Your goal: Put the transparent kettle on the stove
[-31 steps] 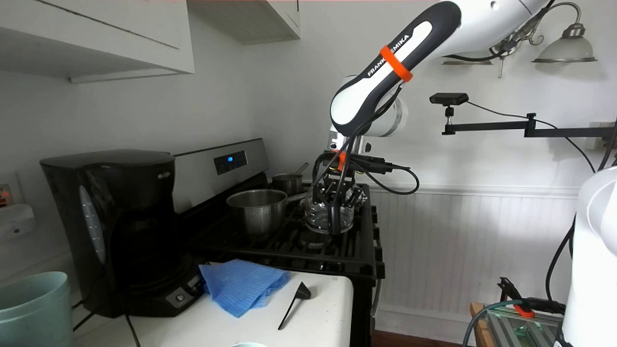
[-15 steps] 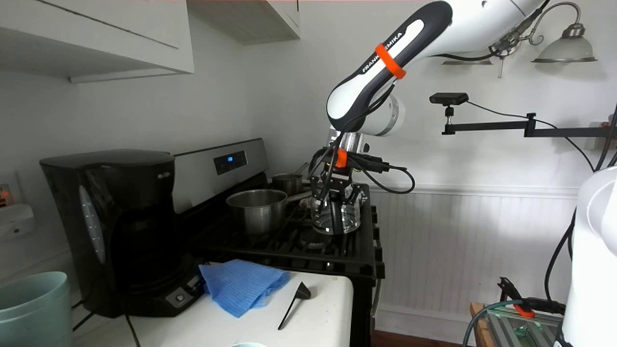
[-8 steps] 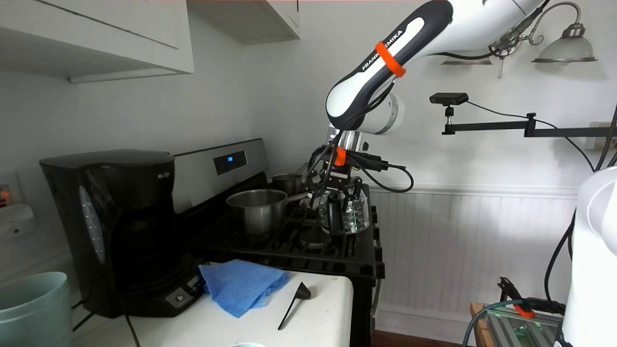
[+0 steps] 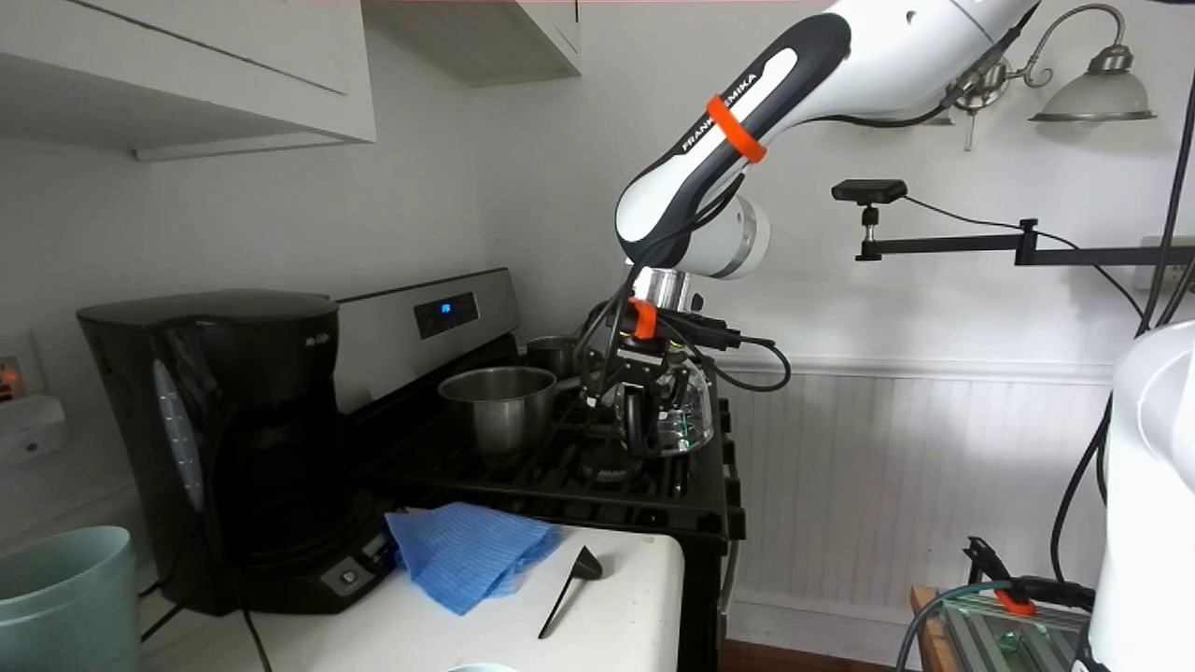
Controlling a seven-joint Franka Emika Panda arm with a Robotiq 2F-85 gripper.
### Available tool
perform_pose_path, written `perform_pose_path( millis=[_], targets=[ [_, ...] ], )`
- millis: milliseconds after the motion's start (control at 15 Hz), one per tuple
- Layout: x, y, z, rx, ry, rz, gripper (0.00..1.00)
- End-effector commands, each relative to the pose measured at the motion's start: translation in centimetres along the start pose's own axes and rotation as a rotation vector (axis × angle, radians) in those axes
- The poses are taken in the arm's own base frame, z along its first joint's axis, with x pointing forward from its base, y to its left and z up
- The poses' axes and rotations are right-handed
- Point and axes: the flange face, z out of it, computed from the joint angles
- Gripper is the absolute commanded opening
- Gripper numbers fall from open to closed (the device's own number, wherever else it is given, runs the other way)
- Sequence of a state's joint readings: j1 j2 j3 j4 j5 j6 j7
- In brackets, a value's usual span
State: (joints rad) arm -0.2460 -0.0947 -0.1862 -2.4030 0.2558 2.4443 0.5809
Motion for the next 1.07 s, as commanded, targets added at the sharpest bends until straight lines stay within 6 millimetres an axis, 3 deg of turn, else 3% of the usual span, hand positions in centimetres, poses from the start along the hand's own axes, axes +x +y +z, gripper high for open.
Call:
perform_pose_path(
  millis=[0, 600, 1000],
  targets=[
    [0.3, -0.3, -0.4, 0.016, 0.009, 0.003, 1.00],
    [-0.9, 0.3, -3.2, -0.110, 0.000, 0.022, 1.00],
    [-2.6, 0.2, -8.2, -0.262, 0.102, 0.071, 1.00]
  ],
)
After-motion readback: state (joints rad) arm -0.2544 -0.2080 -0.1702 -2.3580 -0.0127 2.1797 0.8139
